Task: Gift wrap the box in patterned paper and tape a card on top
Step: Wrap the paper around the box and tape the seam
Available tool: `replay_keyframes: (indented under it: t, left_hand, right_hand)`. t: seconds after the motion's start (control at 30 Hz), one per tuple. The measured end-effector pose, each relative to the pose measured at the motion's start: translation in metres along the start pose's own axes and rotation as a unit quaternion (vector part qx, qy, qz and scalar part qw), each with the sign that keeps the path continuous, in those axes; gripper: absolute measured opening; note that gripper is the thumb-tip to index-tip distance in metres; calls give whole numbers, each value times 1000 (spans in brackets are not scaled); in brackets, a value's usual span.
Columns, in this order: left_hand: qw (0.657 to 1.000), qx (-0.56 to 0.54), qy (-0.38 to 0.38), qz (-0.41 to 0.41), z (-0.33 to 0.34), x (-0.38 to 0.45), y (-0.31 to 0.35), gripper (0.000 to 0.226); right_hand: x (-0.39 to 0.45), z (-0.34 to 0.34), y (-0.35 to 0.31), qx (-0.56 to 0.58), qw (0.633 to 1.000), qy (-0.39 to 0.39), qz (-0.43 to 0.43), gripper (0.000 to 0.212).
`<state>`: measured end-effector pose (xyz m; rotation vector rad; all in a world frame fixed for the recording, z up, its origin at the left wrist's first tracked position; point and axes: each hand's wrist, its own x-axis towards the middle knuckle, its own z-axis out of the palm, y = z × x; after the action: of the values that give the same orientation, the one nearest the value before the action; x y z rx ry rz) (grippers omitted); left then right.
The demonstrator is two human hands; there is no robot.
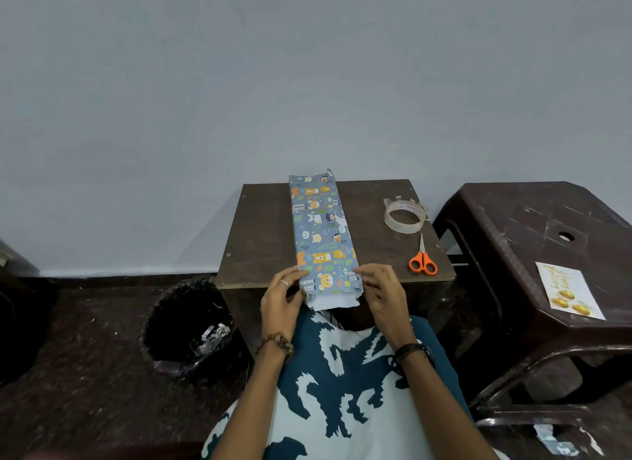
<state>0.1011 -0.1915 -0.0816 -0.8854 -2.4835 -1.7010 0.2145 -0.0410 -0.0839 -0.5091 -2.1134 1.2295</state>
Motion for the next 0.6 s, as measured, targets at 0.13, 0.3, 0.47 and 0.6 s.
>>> replay_keyframes:
  t: [0.13,0.3,0.47,0.6]
  left_hand:
    - [991,51,-71,106,-14,9,-17,33]
    - [974,92,-62,196,-17,16,-29,32]
    - [961,117,-39,248,-14,17,-35,21]
    - [953,94,-19,289,-8,15,-41,20]
  right_hand:
    - [6,-4,2,-18,999,-22,-20,44]
    - [11,-2,6,-61,995,-35,-68,27]
    - [15,1,10,-91,991,-22,-94,22]
    - [17,3,13,-149,983,-33,-98,25]
